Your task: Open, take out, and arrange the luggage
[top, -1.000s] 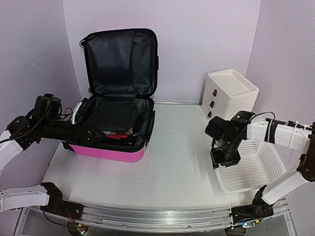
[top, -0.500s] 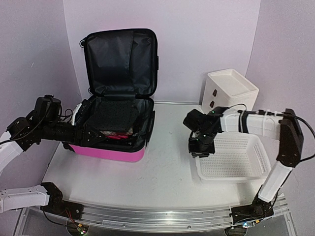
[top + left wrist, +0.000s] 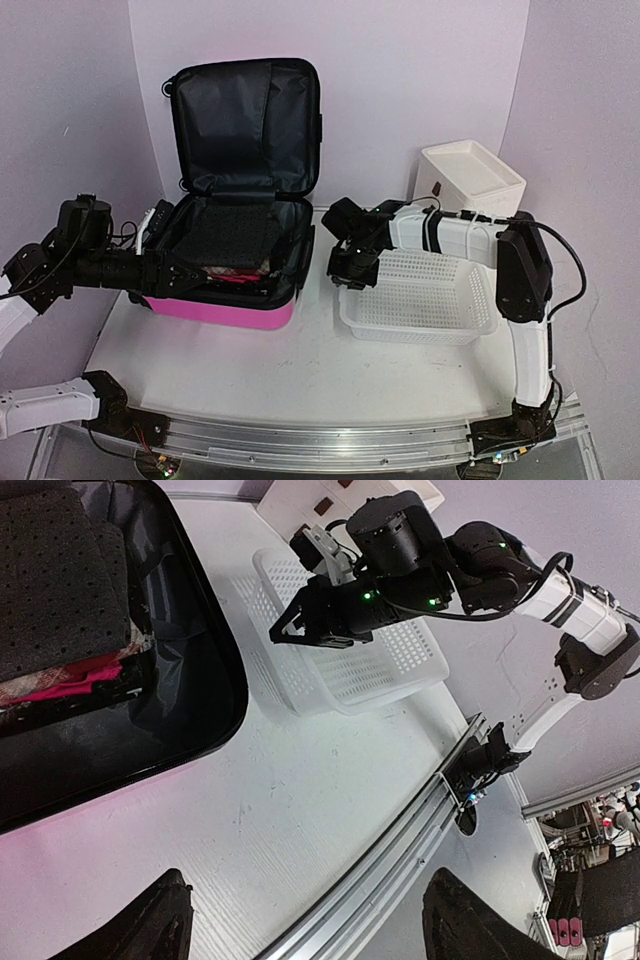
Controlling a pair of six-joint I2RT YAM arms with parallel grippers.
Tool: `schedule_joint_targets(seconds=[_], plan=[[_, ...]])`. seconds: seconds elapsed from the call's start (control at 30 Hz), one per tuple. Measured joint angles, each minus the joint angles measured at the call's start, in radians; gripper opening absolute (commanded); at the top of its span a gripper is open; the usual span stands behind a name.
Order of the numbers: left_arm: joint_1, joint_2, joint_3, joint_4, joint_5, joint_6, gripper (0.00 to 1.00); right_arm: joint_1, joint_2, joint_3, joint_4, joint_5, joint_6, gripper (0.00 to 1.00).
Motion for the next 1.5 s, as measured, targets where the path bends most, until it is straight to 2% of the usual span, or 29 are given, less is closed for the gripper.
schedule_joint_targets(seconds=[0.1, 0.3, 0.37, 0.57, 0.67, 0.8, 0.93, 1.0, 1.1, 1.27, 1.33, 1.4, 1.5], plan=[[0.000, 0.013, 0.002, 0.000, 0.000, -0.002, 0.79, 0.011, 0.023, 0.020, 0.050, -0.002, 0.058, 0.25], [0.000, 0.062, 0.002, 0.000, 0.000, -0.005, 0.79, 0.031, 0.108, 0.099, 0.189, -0.057, 0.142, 0.54], [0.000, 0.075, 0.002, 0.000, 0.000, -0.006, 0.79, 0.031, 0.122, 0.111, 0.185, -0.069, 0.153, 0.60], [0.000, 0.098, 0.015, 0.000, 0.000, -0.005, 0.80, 0.020, 0.090, 0.070, 0.198, -0.141, 0.054, 0.98], [0.000, 0.119, 0.020, -0.001, -0.002, 0.001, 0.80, 0.024, -0.024, -0.034, 0.198, -0.180, -0.066, 0.98], [0.000, 0.186, 0.036, -0.005, -0.016, 0.039, 0.81, 0.028, -0.296, -0.193, 0.135, -0.211, -0.296, 0.98], [-0.012, 0.315, 0.118, -0.060, -0.086, 0.180, 0.83, 0.023, -0.603, -0.396, 0.087, -0.193, -0.428, 0.98], [-0.029, 0.383, 0.171, -0.077, -0.150, 0.317, 0.84, 0.018, -0.749, -0.516, 0.053, -0.182, -0.457, 0.98], [-0.068, 0.460, 0.222, -0.088, -0.270, 0.571, 0.80, 0.013, -0.876, -0.649, 0.018, -0.185, -0.468, 0.98], [-0.109, 0.581, 0.230, -0.002, -0.412, 1.033, 0.60, 0.013, -0.939, -0.757, -0.019, -0.195, -0.470, 0.98], [-0.101, 0.627, 0.227, 0.048, -0.434, 1.143, 0.54, 0.013, -0.952, -0.758, -0.022, -0.196, -0.471, 0.98], [-0.087, 0.678, 0.227, 0.119, -0.457, 1.236, 0.55, 0.013, -0.972, -0.758, -0.020, -0.198, -0.472, 0.98], [-0.064, 0.745, 0.227, 0.200, -0.470, 1.328, 0.62, 0.013, -0.988, -0.758, -0.020, -0.207, -0.471, 0.98]])
